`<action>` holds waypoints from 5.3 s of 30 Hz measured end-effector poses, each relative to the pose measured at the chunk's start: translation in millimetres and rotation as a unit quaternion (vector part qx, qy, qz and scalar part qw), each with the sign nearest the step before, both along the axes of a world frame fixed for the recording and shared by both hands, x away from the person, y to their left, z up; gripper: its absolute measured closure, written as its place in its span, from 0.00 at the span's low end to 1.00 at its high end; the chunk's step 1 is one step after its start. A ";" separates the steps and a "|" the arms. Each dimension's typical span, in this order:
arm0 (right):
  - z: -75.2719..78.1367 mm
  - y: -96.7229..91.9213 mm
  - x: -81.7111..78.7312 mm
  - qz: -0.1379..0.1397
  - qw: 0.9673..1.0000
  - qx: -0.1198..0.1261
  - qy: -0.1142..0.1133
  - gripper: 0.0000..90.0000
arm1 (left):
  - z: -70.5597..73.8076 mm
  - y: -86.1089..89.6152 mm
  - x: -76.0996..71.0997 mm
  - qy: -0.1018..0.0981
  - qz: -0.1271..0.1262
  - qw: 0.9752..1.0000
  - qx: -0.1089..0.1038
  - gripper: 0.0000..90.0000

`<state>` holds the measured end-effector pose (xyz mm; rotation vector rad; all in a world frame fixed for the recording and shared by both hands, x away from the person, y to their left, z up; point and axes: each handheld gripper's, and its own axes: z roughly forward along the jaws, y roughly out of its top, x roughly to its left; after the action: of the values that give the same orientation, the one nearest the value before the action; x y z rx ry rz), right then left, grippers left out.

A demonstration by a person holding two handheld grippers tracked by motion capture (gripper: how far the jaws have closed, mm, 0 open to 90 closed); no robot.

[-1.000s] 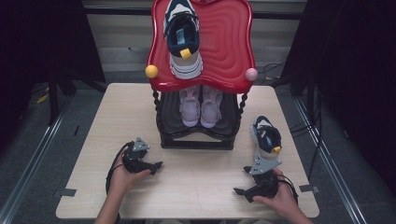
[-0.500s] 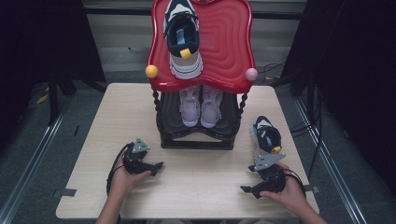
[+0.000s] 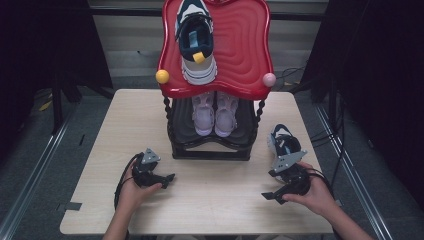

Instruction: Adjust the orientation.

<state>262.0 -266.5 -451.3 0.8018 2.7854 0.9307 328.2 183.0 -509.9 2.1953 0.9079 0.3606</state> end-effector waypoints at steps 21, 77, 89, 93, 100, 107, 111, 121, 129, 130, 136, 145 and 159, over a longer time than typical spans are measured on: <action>47.6 -0.9 26.5 0.040 0.996 -0.082 0.009 0.20 | 0.0 0.0 0.0 0.000 0.000 1.000 0.000 0.09; 40.2 -27.8 58.2 0.037 0.974 -0.221 0.009 0.66 | 0.0 -0.1 0.1 0.001 0.000 1.000 0.001 0.09; 43.6 -18.9 45.6 0.063 0.975 -0.212 0.017 0.71 | 0.1 -0.1 0.1 0.000 0.001 1.000 0.001 0.09; 45.6 -15.0 37.7 0.071 0.972 -0.221 0.027 0.72 | 0.1 -0.1 0.1 0.000 0.001 1.000 0.002 0.09; 48.3 -7.6 29.1 0.081 0.972 -0.215 0.041 0.72 | 0.1 -0.1 0.1 0.000 0.000 1.000 0.002 0.09; 47.8 -2.8 29.9 0.089 0.970 -0.221 0.047 0.72 | 0.1 -0.1 0.1 0.000 0.001 1.000 0.002 0.09; 51.0 -3.1 34.1 0.088 0.969 -0.224 0.053 0.67 | 0.1 -0.1 0.1 0.000 0.001 1.000 0.002 0.09; 47.4 -4.2 40.0 0.086 0.963 -0.240 0.082 0.62 | 0.0 -0.2 0.2 0.000 0.000 1.000 0.001 0.09; 39.4 0.9 45.4 0.112 0.955 -0.255 0.098 0.65 | 0.0 -0.2 0.2 0.000 0.000 1.000 0.001 0.09; 39.4 1.6 44.8 0.108 0.954 -0.260 0.103 0.65 | 0.1 -0.1 0.1 0.001 0.000 1.000 0.001 0.09; 34.3 3.1 46.0 0.116 0.948 -0.273 0.119 0.68 | 0.1 -0.1 0.1 0.000 0.001 1.000 0.002 0.09; 28.5 3.4 47.3 0.127 0.949 -0.261 0.120 0.72 | 0.0 -0.2 0.2 0.000 0.000 1.000 0.001 0.09; 31.2 2.8 41.5 0.112 0.953 -0.252 0.124 0.80 | 0.1 -0.1 0.2 0.000 0.000 1.000 0.002 0.09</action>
<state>303.5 -263.7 -420.2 0.5585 3.1597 0.1074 328.4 182.9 -509.8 2.1985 0.9093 0.3623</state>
